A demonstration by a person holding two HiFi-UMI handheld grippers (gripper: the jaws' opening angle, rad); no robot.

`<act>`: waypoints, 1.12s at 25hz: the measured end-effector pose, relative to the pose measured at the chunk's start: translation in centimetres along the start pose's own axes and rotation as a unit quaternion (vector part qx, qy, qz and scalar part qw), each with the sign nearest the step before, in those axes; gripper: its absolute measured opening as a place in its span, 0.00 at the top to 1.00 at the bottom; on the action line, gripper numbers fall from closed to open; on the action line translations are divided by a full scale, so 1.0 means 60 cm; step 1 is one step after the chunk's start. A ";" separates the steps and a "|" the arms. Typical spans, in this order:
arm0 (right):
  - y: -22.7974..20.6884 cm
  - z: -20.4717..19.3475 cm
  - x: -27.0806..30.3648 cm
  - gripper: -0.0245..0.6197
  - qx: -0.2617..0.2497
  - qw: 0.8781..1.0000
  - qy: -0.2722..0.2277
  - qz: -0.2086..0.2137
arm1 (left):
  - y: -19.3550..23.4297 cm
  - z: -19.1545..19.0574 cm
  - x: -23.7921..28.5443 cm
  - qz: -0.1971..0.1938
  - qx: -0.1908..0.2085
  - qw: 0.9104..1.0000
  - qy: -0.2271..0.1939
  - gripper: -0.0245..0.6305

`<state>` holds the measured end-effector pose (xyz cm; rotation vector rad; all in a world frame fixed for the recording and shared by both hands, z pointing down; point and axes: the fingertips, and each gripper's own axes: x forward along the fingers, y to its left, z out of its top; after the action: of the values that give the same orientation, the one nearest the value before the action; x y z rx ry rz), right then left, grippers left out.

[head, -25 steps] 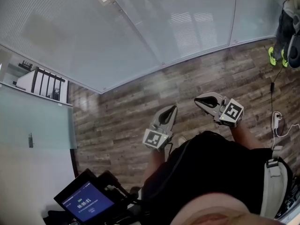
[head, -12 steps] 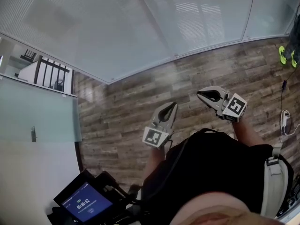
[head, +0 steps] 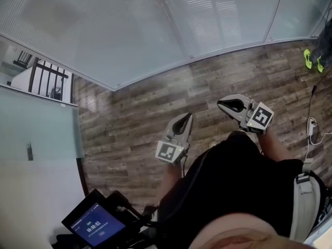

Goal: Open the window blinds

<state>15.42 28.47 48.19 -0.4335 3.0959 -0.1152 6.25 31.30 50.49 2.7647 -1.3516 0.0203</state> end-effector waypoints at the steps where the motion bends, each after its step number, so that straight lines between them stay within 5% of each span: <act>1: 0.002 -0.004 -0.001 0.95 -0.002 1.000 0.007 0.001 | 0.001 -0.002 0.000 -0.001 -0.004 1.000 -0.001 0.96; 10: -0.028 0.007 0.030 0.95 -0.002 1.000 -0.003 -0.004 | 0.022 -0.006 0.010 0.009 -0.003 1.000 0.005 0.96; 21: -0.190 0.019 0.109 0.95 0.019 1.000 -0.002 0.024 | 0.125 0.000 0.136 0.028 -0.013 0.999 0.032 0.96; 28: -0.218 0.040 0.123 0.95 0.007 0.999 -0.011 0.048 | 0.144 0.019 0.167 0.036 -0.006 0.999 0.024 0.96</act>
<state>11.96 13.73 46.73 -0.2837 3.0850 -0.1305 5.57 18.03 50.20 2.6861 -1.4346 0.0828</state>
